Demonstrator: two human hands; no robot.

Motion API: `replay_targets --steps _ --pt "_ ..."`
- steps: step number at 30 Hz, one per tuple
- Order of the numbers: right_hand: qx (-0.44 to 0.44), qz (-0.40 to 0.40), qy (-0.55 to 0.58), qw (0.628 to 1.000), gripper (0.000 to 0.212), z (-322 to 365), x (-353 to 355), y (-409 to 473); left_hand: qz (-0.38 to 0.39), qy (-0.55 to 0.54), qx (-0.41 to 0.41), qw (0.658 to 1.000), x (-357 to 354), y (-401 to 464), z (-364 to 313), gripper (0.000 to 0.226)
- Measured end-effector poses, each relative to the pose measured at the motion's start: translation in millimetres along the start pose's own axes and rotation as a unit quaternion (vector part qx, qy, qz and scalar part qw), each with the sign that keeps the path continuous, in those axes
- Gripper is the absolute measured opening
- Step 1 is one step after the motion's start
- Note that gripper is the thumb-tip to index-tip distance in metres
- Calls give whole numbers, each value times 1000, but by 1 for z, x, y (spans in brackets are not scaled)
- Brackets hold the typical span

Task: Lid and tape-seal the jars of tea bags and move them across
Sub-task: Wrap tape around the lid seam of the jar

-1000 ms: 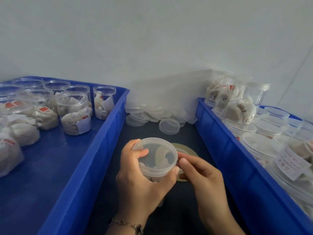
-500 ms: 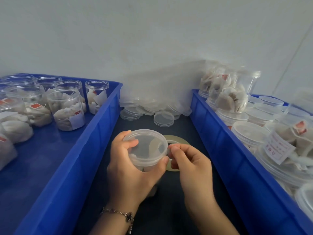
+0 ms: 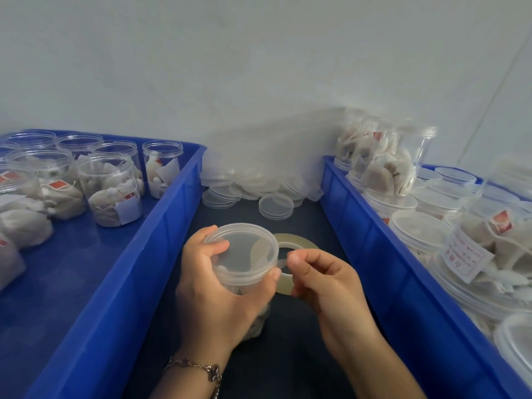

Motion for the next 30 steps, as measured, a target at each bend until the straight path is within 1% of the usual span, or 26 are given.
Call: replay_targets --steps 5,11,13,15,18,21,23,24,26,28,30 --pt "7 -29 -8 1000 7 -6 -1 2 32 24 -35 999 0 1 -3 69" --pt "91 -101 -18 990 6 -12 -5 2 44 0 -28 999 -3 -1 -5 72" --pt "85 -107 -7 991 13 -15 -7 4 37 -9 -21 999 -4 -2 -4 72" --pt "71 -133 -7 988 22 -17 -5 5 34 -10 -18 999 -4 -2 -4 71" --pt "117 -175 -75 975 12 -14 -2 1 38 8 -31 999 -4 -1 -5 70" --pt "169 -200 -179 948 7 -11 -4 -4 33 14 -40 999 -4 -1 -7 69" --pt "204 -199 -242 928 15 -10 -8 -6 31 19 -43 998 -4 -1 -7 69" --pt "225 -201 -259 918 20 -10 -9 -8 30 19 -44 998 -4 0 -7 69" --pt "256 -210 -266 905 23 -9 -11 -12 30 17 -46 998 -4 -1 -6 69" --pt "271 -215 -251 904 20 -11 -13 -16 33 10 -40 999 -4 -2 -5 70" --pt "265 -193 -215 920 32 -15 -18 -18 34 5 -24 999 -4 -2 -5 72"
Point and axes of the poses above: each hand's wrist, its own y-axis towards the middle knuckle, its own x-axis out of the back of the hand, z = x × y, the point moved 4 cm from there along y, towards the middle knuckle, and after that the axes turned 7 degrees about -y, right-handed, at the moved point
